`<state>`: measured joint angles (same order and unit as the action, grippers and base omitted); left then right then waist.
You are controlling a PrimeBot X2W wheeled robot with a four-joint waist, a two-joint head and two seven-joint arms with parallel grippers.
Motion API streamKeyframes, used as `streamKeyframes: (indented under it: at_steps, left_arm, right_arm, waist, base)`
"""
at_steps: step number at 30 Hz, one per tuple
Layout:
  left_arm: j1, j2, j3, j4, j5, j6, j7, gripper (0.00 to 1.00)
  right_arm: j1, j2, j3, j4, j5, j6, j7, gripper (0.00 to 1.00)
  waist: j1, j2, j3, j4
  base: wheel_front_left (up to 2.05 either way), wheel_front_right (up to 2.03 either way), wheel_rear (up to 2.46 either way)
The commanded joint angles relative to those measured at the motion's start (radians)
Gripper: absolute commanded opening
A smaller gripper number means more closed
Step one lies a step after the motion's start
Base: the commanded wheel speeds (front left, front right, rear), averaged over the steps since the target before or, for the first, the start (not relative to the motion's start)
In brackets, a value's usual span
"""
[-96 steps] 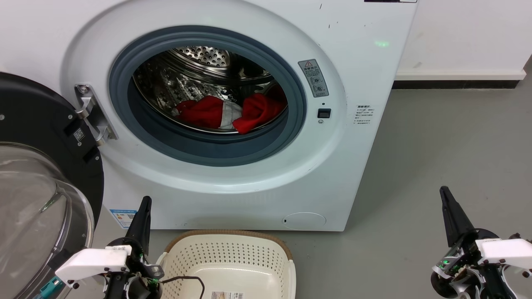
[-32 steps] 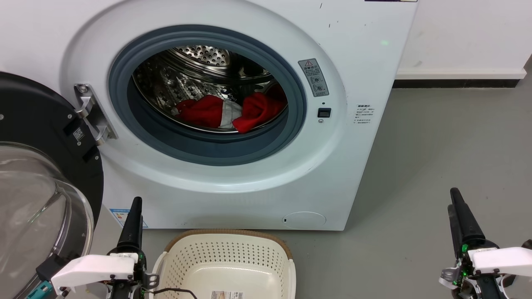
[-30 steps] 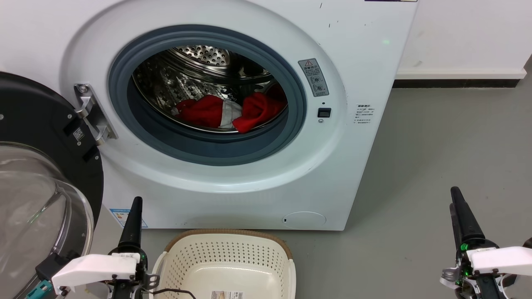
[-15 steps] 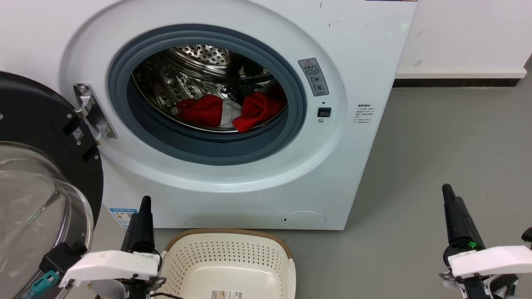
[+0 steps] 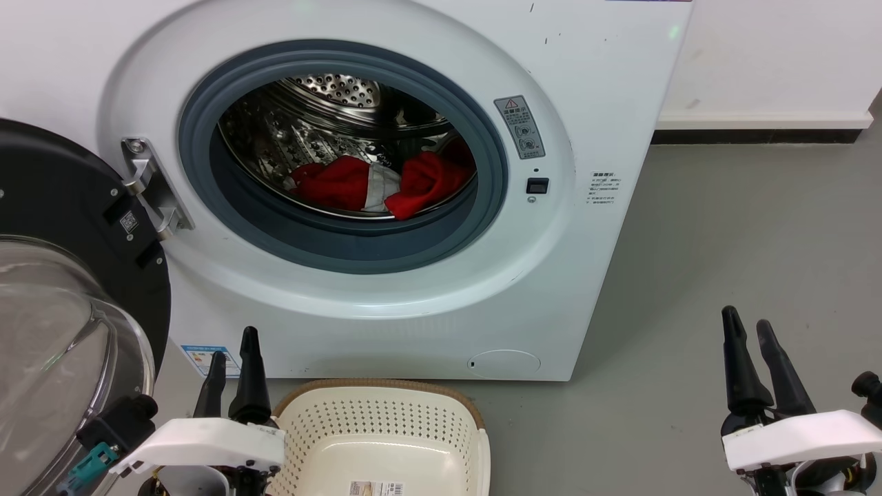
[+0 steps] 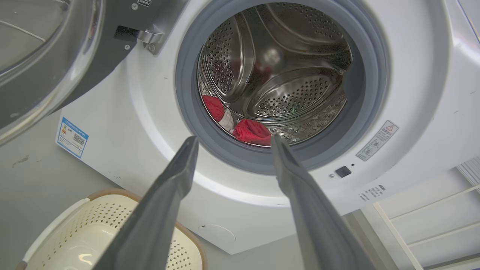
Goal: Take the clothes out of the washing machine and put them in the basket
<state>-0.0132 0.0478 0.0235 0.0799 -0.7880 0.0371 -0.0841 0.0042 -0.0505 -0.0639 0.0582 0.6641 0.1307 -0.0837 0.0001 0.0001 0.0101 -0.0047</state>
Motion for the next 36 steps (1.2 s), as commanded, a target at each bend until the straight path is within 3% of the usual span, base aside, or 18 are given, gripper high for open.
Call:
streamKeyframes:
  at_steps: [1, 16, 36]
  left_arm:
    - [-0.003, 0.002, -0.004, -0.021, 0.033, 0.006, -0.011, 1.00]
    - [0.016, 0.002, -0.026, -0.051, 0.222, 0.036, -0.055, 1.00]
    - [0.042, 0.003, -0.032, -0.071, 0.396, 0.020, -0.103, 1.00]
  right_arm:
    - [-0.001, -0.001, 0.002, -0.025, -0.038, 0.000, -0.010, 1.00]
    - [0.023, 0.000, 0.004, -0.075, -0.249, 0.000, -0.054, 1.00]
    - [0.053, 0.000, 0.016, -0.116, -0.469, 0.000, -0.103, 1.00]
  waist:
    - [-0.0001, -0.0001, 0.000, 0.000]
    - [-0.0001, -0.0001, 0.000, 0.003]
    - [-0.0001, -0.0001, 0.001, 0.005]
  base:
    - [0.00, 0.00, 0.00]
    - [0.00, 0.00, 0.00]
    - [0.00, 0.00, 0.00]
